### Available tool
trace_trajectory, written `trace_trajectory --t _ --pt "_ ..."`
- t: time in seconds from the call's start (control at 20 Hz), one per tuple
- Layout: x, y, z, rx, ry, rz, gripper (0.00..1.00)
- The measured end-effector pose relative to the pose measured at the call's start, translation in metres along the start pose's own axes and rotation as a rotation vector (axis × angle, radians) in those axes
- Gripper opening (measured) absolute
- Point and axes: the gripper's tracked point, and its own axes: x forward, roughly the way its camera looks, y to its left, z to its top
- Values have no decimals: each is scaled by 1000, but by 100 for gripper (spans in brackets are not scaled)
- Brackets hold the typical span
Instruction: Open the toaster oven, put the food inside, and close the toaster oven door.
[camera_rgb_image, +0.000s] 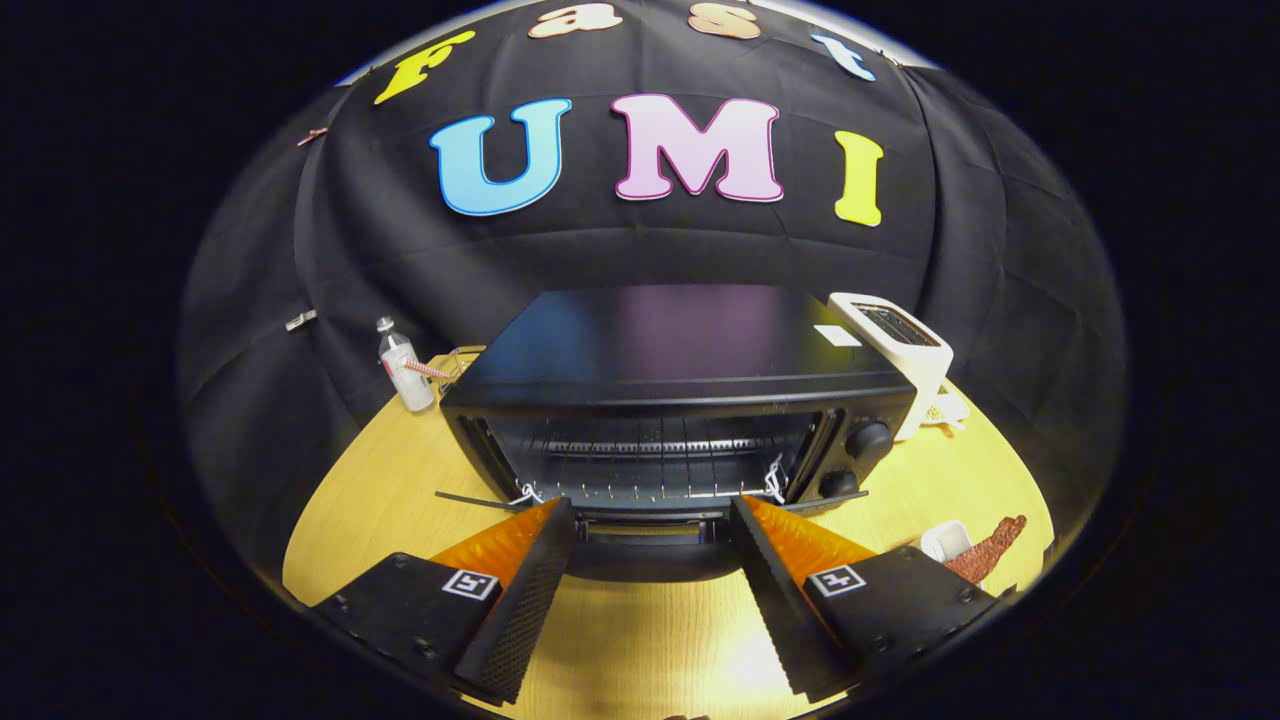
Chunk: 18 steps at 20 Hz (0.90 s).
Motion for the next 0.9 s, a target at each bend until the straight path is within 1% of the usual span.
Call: trace_trajectory --t 0.2,0.4,0.6,0.7,0.9 --pt "-11 -2 -30 -30 57 -1 96" --pt "-19 -3 -66 -5 134 14 96" --pt "-11 -10 -100 27 228 11 96" --pt "-8 -13 -106 13 263 18 97" --pt "-16 -13 -106 1 266 58 97"
